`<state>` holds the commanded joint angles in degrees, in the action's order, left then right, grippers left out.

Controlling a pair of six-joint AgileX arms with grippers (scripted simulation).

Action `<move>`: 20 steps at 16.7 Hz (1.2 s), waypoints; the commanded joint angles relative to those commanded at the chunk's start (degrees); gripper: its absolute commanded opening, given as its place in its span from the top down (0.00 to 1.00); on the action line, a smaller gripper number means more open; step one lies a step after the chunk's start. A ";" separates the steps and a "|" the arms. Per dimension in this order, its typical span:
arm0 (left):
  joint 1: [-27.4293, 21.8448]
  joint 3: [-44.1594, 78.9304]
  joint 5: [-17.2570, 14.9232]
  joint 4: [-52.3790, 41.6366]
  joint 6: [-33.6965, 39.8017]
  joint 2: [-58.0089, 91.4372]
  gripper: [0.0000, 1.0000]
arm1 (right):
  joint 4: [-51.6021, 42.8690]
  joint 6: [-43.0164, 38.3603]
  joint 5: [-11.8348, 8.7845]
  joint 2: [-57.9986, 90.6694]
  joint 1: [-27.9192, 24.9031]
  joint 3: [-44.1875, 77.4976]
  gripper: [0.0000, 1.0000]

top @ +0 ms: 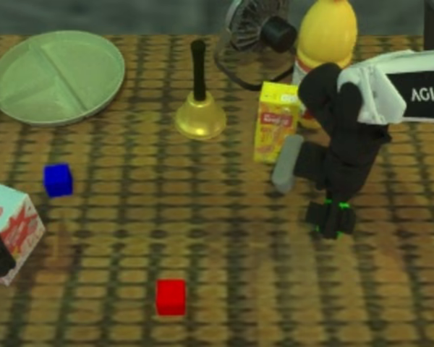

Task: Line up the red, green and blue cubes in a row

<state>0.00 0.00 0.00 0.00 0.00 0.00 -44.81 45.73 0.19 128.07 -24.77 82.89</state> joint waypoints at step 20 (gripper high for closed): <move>0.00 0.00 0.00 0.00 0.00 0.00 0.00 | -15.56 -1.20 -1.06 -8.20 -0.53 8.15 1.00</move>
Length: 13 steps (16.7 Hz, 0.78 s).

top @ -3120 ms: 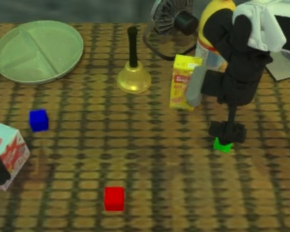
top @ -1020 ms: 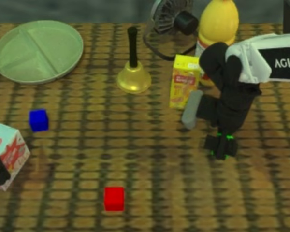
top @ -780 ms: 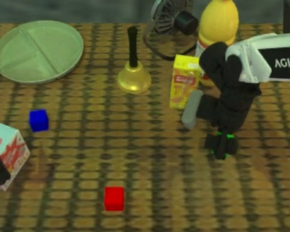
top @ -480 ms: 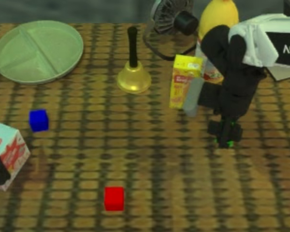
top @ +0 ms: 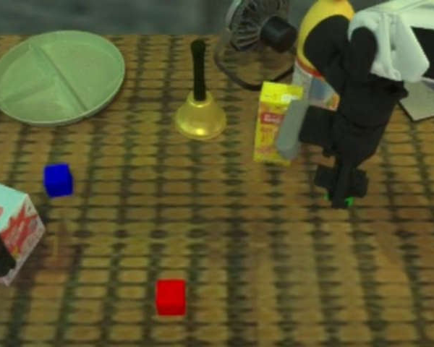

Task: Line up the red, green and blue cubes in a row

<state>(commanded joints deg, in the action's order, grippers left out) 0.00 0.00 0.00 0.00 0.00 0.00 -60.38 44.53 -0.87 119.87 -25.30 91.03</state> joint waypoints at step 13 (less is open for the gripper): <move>0.00 0.00 0.00 0.00 0.00 0.00 0.00 | -2.37 -6.49 -0.05 -4.23 -26.60 -1.29 1.00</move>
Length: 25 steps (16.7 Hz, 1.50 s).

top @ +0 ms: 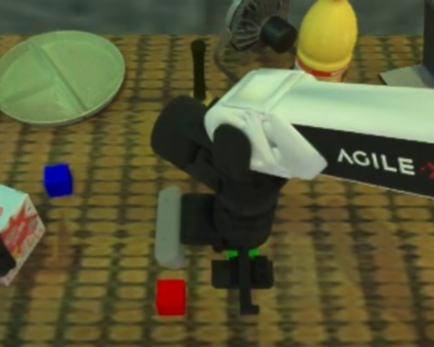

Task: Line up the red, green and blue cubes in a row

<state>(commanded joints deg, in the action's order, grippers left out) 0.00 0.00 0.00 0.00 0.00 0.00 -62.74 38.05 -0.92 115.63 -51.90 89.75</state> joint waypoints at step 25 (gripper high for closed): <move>0.00 0.00 0.00 0.00 0.00 0.00 0.00 | 14.28 -0.13 0.04 4.88 -0.06 -9.40 0.32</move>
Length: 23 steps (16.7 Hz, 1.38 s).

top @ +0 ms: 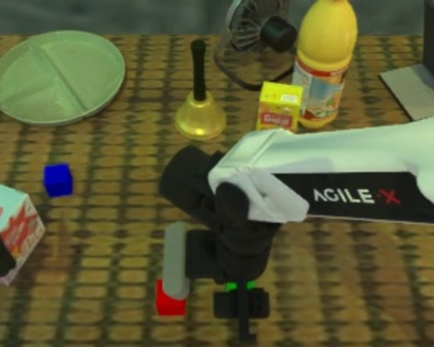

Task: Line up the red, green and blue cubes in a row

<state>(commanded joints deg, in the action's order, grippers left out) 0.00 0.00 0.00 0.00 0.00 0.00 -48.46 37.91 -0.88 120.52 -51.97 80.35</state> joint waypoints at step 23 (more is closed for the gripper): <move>0.00 0.00 0.00 0.00 0.00 0.00 0.00 | -13.96 0.34 -0.05 -5.46 -0.22 8.52 0.00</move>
<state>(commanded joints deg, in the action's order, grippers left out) 0.00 0.00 0.00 0.00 0.00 0.00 -62.42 38.25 -0.93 115.06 -52.18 88.86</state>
